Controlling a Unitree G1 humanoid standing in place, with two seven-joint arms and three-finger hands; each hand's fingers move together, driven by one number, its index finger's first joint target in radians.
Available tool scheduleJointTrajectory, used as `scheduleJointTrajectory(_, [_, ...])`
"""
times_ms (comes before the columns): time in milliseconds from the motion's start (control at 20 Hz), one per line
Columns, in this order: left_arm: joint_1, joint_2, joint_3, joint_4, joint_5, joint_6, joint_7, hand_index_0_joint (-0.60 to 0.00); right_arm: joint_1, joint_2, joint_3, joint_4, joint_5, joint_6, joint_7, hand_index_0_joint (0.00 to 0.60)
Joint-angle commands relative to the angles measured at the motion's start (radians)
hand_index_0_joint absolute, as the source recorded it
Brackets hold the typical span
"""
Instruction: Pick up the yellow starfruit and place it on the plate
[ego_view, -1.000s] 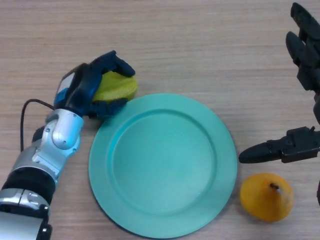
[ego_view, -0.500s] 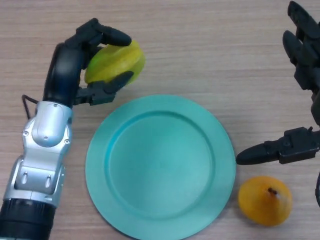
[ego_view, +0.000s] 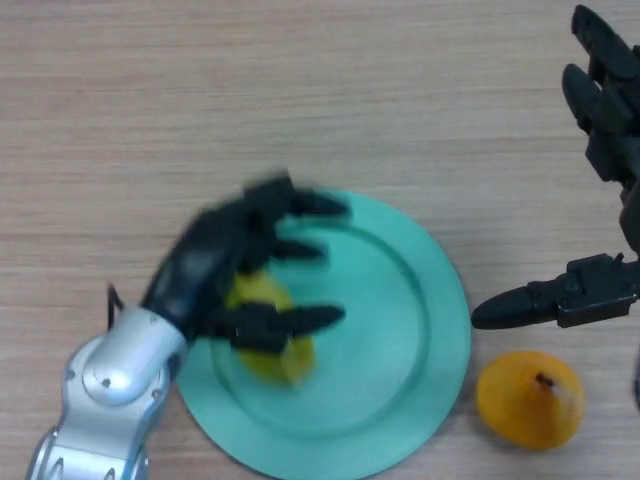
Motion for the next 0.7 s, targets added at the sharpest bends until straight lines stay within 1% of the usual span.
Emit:
scheduleJointTrajectory(50, [-0.025, 0.028, 0.036, -0.071, 0.068, -0.100, -0.024, -0.600, -0.026, -0.014, -0.039, -0.056, 0.011, -0.095, -0.013, 0.000])
scheduleJointTrajectory(200, [-0.034, 0.020, 0.056, -0.068, 0.063, -0.175, -0.005, -0.600, -0.024, -0.013, -0.037, -0.058, 0.011, -0.103, -0.017, 0.000])
scheduleJointTrajectory(250, [-0.037, 0.017, 0.074, -0.075, 0.029, -0.196, 0.031, -0.600, -0.021, -0.013, -0.035, -0.058, 0.006, -0.107, -0.017, 0.000])
scheduleJointTrajectory(300, [-0.039, 0.018, 0.078, -0.079, 0.017, -0.194, 0.042, -0.600, -0.023, -0.012, -0.034, -0.058, 0.004, -0.107, -0.018, 0.000])
scheduleJointTrajectory(350, [-0.041, 0.022, 0.083, -0.082, 0.003, -0.205, 0.058, -0.550, -0.017, -0.011, -0.033, -0.058, 0.000, -0.115, -0.018, 0.000])
scheduleJointTrajectory(400, [-0.042, 0.022, 0.086, -0.082, -0.001, -0.210, 0.061, -0.449, -0.017, -0.011, -0.032, -0.057, 0.000, -0.117, -0.018, 0.000])
scheduleJointTrajectory(450, [-0.045, 0.025, 0.092, -0.083, -0.009, -0.215, 0.072, -0.300, -0.017, -0.010, -0.032, -0.057, 0.000, -0.117, -0.018, 0.000])
scheduleJointTrajectory(500, [-0.046, 0.027, 0.096, -0.084, -0.015, -0.218, 0.081, -0.200, -0.016, -0.010, -0.032, -0.058, 0.000, -0.118, -0.018, 0.000])
scheduleJointTrajectory(550, [-0.047, 0.031, 0.108, -0.096, -0.031, -0.221, 0.102, -0.058, -0.012, -0.009, -0.030, -0.056, -0.001, -0.125, -0.018, 0.000])
scheduleJointTrajectory(600, [-0.047, 0.034, 0.115, -0.107, -0.042, -0.216, 0.112, 0.000, -0.010, -0.008, -0.028, -0.053, -0.003, -0.132, -0.019, 0.000])
scheduleJointTrajectory(700, [-0.042, 0.036, 0.118, -0.123, -0.050, -0.210, 0.121, 0.000, -0.018, -0.008, -0.035, -0.058, 0.007, -0.118, -0.018, 0.000])
